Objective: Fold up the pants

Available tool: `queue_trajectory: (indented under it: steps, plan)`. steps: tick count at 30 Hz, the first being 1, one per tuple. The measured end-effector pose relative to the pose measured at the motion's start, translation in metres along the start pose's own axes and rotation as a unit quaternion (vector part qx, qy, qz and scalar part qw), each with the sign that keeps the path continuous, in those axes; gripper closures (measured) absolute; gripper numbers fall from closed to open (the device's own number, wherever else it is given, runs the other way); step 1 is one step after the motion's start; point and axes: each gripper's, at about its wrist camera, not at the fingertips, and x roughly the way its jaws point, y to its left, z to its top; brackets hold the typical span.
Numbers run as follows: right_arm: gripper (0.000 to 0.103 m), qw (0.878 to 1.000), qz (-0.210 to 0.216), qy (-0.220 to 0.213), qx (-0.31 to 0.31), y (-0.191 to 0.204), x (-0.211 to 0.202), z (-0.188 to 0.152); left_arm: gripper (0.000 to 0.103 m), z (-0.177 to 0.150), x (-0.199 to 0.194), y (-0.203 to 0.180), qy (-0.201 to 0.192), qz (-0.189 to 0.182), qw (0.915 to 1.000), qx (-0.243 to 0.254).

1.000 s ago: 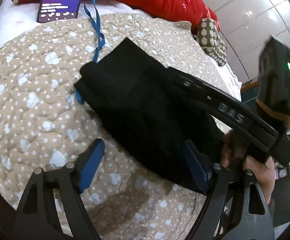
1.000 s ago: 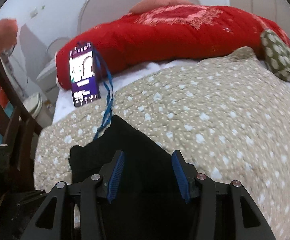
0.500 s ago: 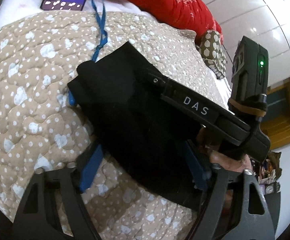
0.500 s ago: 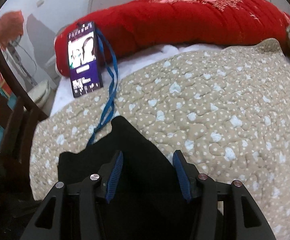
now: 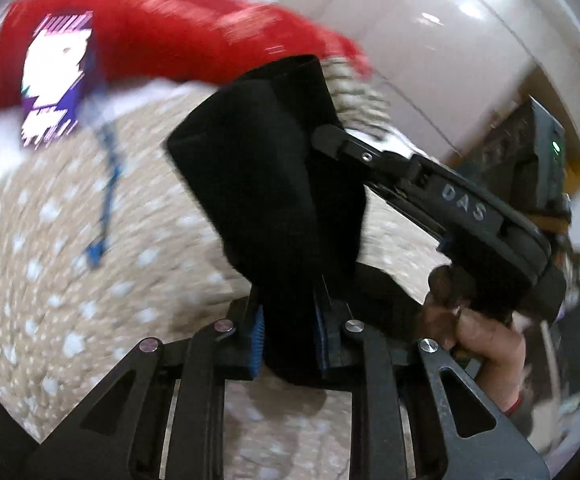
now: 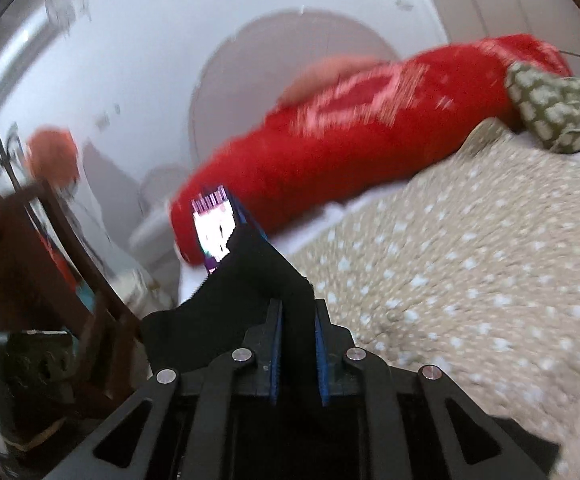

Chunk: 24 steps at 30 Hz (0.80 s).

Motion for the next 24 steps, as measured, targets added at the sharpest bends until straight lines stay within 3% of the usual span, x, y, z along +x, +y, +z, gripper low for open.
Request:
queue_trajectory:
  steps: [5, 7, 9, 10, 12, 14, 17, 20, 24]
  plan:
    - [0.09, 0.996, -0.032, -0.071, 0.032, -0.018, -0.093, -0.016, 0.084, -0.027, 0.01, -0.072, 0.013, -0.023, 0.991, 0.131]
    - [0.09, 0.992, -0.073, -0.08, 0.064, -0.035, -0.125, -0.036, 0.084, -0.045, 0.026, -0.093, 0.037, -0.031, 0.9829, 0.178]
    - [0.087, 0.978, -0.151, -0.084, 0.12, -0.06, -0.154, -0.064, 0.084, -0.061, 0.045, -0.106, 0.071, -0.03, 0.9751, 0.208]
    - [0.087, 0.964, -0.198, -0.082, 0.154, -0.075, -0.168, -0.08, 0.084, -0.069, 0.055, -0.11, 0.094, -0.027, 0.9709, 0.219]
    - [0.084, 0.943, -0.244, -0.08, 0.21, -0.096, -0.189, -0.105, 0.08, -0.077, 0.065, -0.115, 0.118, -0.02, 0.9644, 0.236]
    - [0.077, 0.927, -0.244, -0.094, 0.267, -0.112, -0.211, -0.13, 0.078, -0.077, 0.063, -0.121, 0.121, -0.019, 0.96, 0.252]
    - [0.062, 0.918, -0.223, -0.136, 0.299, -0.109, -0.236, -0.145, 0.064, -0.072, 0.048, -0.118, 0.118, -0.04, 0.9595, 0.253]
    - [0.055, 0.924, -0.196, -0.144, 0.296, -0.102, -0.236, -0.143, 0.046, -0.064, 0.026, -0.103, 0.114, -0.057, 0.96, 0.249]
    - [0.053, 0.936, -0.161, -0.114, 0.291, -0.088, -0.219, -0.142, 0.045, -0.063, 0.013, -0.101, 0.111, -0.07, 0.9557, 0.263]
